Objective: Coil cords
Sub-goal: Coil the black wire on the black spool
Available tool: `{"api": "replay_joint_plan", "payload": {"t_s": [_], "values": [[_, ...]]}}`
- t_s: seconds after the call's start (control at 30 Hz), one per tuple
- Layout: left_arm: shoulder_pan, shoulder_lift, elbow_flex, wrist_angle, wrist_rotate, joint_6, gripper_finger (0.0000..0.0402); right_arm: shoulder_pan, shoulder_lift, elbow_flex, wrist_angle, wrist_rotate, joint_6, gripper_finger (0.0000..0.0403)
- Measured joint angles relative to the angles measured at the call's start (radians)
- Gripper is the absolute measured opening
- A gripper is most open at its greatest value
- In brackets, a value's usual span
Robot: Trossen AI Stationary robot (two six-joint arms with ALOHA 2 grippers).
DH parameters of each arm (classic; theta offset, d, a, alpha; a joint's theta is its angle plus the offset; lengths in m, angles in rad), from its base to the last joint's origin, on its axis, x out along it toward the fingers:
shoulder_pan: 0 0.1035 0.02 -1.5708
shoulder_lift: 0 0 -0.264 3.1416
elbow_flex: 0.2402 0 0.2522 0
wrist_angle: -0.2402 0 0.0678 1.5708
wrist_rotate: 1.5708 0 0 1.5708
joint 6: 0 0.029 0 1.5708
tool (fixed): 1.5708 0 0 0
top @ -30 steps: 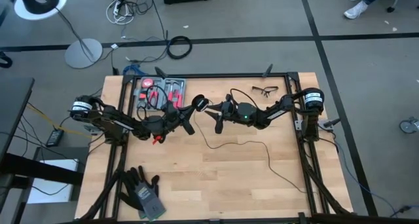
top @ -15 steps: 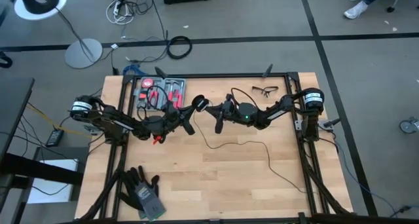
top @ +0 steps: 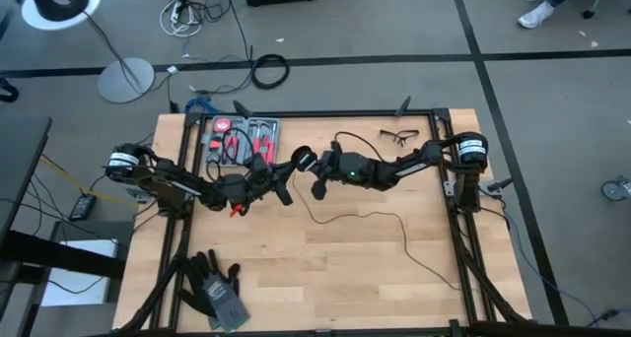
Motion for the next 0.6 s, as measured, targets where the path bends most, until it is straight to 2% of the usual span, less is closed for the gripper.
{"api": "replay_joint_plan", "payload": {"t_s": [0.13,0.33,0.6], "values": [[0.000,0.000,0.000,0.009,-0.031,0.002,0.0000,0.024,0.000,0.068,-0.103,-0.063,-0.042,0.0001],[0.001,0.000,0.000,-0.029,-0.111,0.042,0.0000,0.085,-0.001,0.125,-0.173,-0.071,-0.126,0.0000],[0.000,0.000,0.000,-0.130,-0.134,0.020,0.0000,0.130,-0.001,0.156,-0.212,0.078,-0.212,0.0000]]}}
